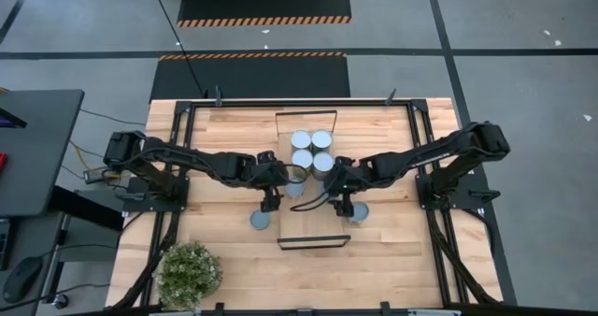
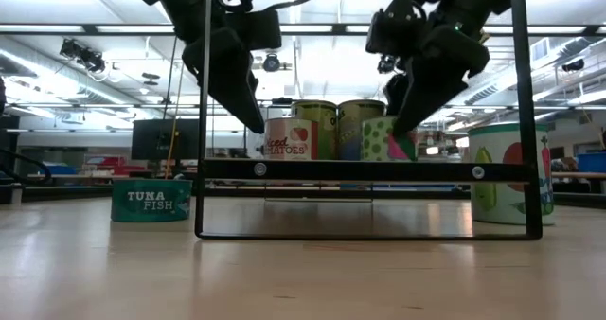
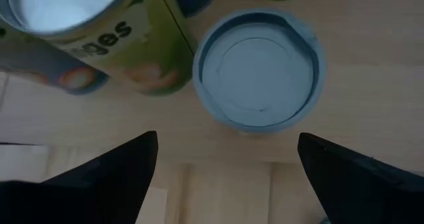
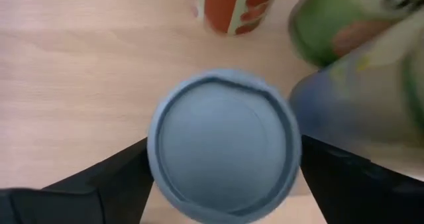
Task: Pick and place cans onto a shelf
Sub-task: Put the canned green peas on the shelf, then adjust the cans on the shelf
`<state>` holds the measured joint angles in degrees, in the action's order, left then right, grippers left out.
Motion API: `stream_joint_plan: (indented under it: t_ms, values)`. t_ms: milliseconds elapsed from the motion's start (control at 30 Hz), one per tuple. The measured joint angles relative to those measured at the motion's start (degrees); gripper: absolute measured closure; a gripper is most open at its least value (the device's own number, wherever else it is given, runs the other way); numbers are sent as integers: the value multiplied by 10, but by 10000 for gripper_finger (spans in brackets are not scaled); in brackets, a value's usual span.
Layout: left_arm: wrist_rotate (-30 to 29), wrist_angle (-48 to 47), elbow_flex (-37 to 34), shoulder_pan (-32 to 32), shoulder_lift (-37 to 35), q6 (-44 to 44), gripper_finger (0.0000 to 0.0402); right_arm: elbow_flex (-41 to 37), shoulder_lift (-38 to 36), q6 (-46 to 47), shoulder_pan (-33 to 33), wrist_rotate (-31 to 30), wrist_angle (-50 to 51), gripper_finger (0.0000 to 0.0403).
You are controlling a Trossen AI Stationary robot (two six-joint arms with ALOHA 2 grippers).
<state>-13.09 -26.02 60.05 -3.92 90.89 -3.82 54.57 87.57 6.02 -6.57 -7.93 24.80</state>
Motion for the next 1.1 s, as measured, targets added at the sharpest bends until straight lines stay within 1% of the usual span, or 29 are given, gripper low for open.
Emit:
stream_joint_plan:
  t_ms: [233, 433, 567, 733, 867, 1100]
  values:
    - [-3, -3, 0, 0, 0, 0, 31, 6, -34, 14, -26, -54, 44, 41]
    - [2, -13, 0, -2, 0, -3, 31, -14, -33, 41, -48, -90, 49, 41]
    - [3, -14, 0, -2, 0, -5, 31, -35, -32, 62, -51, -109, 47, 41]
    - [1, -3, 0, -2, 0, -3, 31, -42, -32, 69, -45, -160, 44, 41]
    - [-13, 13, 0, -2, -1, 0, 31, -42, -32, 69, -37, -170, 26, 41]
    - [-17, 38, 0, -2, -1, 2, 31, -42, -32, 71, -35, -177, 25, 41]
